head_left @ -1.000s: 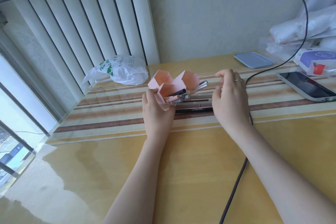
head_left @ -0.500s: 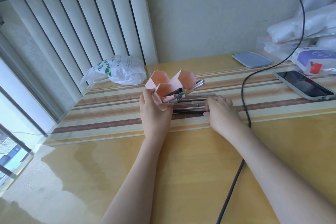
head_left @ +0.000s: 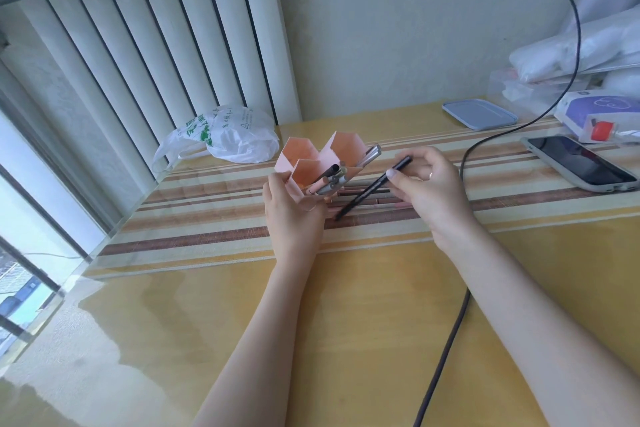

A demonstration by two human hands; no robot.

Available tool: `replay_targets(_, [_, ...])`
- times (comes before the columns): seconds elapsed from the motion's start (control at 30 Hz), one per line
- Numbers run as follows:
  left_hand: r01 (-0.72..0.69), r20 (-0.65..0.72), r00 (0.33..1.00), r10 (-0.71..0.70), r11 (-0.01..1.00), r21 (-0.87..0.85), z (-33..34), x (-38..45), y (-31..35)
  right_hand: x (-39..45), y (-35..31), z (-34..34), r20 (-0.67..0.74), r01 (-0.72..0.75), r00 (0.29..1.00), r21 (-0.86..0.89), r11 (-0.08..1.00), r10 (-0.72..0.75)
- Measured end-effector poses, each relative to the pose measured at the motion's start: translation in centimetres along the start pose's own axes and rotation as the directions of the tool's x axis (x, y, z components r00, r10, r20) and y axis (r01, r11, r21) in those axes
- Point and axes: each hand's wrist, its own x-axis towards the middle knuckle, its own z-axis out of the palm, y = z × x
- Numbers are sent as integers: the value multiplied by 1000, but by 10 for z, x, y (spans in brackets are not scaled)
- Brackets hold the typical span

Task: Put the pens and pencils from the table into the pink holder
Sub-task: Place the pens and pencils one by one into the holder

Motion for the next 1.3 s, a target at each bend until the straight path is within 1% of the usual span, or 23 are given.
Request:
replay_targets(0.03, [0,-2,1000,0,1000,-3,0,0,0,0,-2,0,-18,-6,1000,67,998,7])
replay_targets(0.1, [1,-5,1000,-1,1000,-3,0,-1,1,0,-6,2,-62,43,998,149,988,-34])
replay_targets(0.2, [3,-3,1000,-3,1000,5,0,-1,1,-4,-14,2,-154,193,975,213,958,-162])
replay_targets(0.27, [6,2,1000,-6,1000,13,0,-1,2,-7,-20,2,-198,274,955,295,915,-222])
replay_targets(0.37, [4,6,1000,-4,1000,27,0,-2,3,-11,-28,1,-235,330,939,421,845,-250])
replay_targets(0.43, [4,5,1000,-4,1000,30,0,-2,3,-13,-30,0,-249,340,936,463,819,-248])
replay_targets(0.5, [-3,6,1000,3,999,32,-1,-3,4,-13,-29,0,-279,357,928,469,808,-249])
replay_targets(0.57, [-7,11,1000,7,999,37,-1,-2,3,-13,-29,-1,-339,403,901,426,810,-270])
replay_targets(0.67, [-4,14,1000,3,999,37,-1,-2,2,-10,-28,-5,-428,492,838,324,808,-338])
replay_targets(0.73, [-10,10,1000,10,999,39,0,-2,3,-10,-28,-5,-437,541,801,238,806,-409])
replay_targets(0.8, [-27,5,1000,27,999,39,0,-3,4,-12,-25,0,-401,570,782,148,808,-478])
replay_targets(0.9, [-62,10,998,62,997,55,0,-3,3,-11,-18,6,-297,584,780,29,811,-551])
replay_targets(0.93, [-66,12,998,65,996,62,1,-3,2,-9,-14,7,-239,575,789,-39,817,-566])
replay_targets(1.0, [-60,17,998,58,996,73,1,-2,1,-5,-7,8,-70,540,822,-217,813,-564])
replay_targets(1.07, [-82,35,996,79,992,99,2,-3,0,-3,3,11,53,518,830,-439,734,-555])
replay_targets(1.1, [-102,45,994,98,988,112,3,-3,-1,-3,7,13,71,504,830,-518,691,-553])
replay_targets(1.17, [-114,53,993,108,987,115,3,-2,-2,-3,11,13,55,468,840,-578,669,-540])
replay_targets(1.23, [-99,45,994,95,990,97,3,-2,-2,-3,8,12,40,458,845,-568,683,-534])
replay_targets(1.3, [-92,40,995,89,992,89,3,-2,-2,-2,4,10,11,481,829,-523,703,-559])
